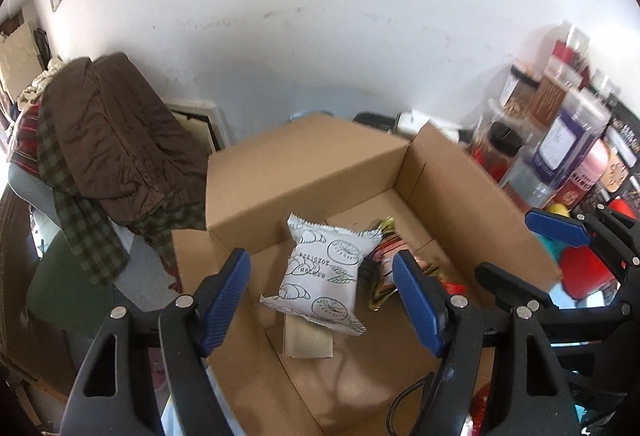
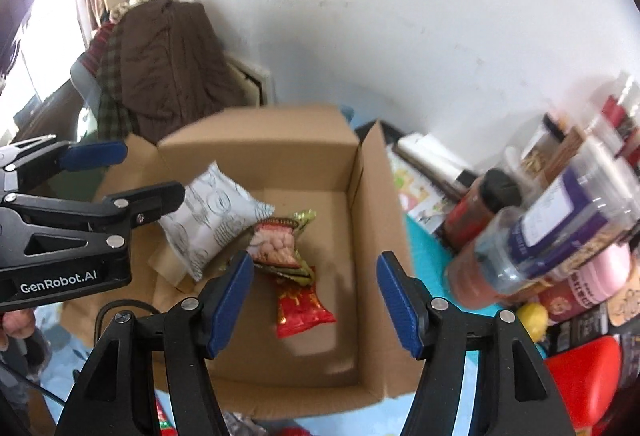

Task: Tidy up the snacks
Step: 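Open both grippers to drop the bread and cereal bags into the box, then withdraw both grippers from the box back over the table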

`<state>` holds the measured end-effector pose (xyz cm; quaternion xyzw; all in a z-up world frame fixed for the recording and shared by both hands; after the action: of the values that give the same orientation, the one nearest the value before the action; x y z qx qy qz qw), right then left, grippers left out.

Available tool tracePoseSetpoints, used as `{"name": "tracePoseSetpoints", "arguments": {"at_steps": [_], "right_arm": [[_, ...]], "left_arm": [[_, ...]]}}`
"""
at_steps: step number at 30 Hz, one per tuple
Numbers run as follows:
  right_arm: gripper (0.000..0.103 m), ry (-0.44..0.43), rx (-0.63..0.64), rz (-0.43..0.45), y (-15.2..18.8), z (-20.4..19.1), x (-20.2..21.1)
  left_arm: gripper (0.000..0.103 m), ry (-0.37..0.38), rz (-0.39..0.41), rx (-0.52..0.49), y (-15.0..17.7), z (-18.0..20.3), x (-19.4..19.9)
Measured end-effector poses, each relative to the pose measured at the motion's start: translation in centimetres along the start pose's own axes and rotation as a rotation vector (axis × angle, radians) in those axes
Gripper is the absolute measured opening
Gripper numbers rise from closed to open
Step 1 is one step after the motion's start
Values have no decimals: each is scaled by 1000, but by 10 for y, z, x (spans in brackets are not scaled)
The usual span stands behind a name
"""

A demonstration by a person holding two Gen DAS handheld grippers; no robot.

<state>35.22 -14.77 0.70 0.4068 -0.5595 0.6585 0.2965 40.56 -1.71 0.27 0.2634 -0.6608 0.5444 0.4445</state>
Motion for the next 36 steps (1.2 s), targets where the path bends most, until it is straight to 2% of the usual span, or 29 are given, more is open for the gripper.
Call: {"name": "tracePoseSetpoints", "arguments": {"at_steps": [9,18,26,29,36], "right_arm": [[65,24,-6,131,8,-4,65],[65,53,-6,240,30,-17,124],[75,84,-3,311,64,-29,171],[81,111,3,336,79,-36,187],[86,166,19,376,119,-55,213]], "left_arm": [[74,2,124,5,10,2,71],[74,11,239,-6,42,6,139],[74,67,314,-30,79,12,186],[86,75,335,-42,95,14,199],[88,108,372,-57,129,15,224]]}}
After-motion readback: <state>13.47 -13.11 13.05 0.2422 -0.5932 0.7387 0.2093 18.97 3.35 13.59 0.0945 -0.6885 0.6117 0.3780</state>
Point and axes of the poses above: each gripper's, at about its wrist camera, not at the fingertips, and x roughly against the way its jaws point, z to its right, y to its underside, the point moved 2 cm from there along -x, roughly the way its jaws point, and after that the axes turned 10 degrees about -z, right-handed, at the moved point
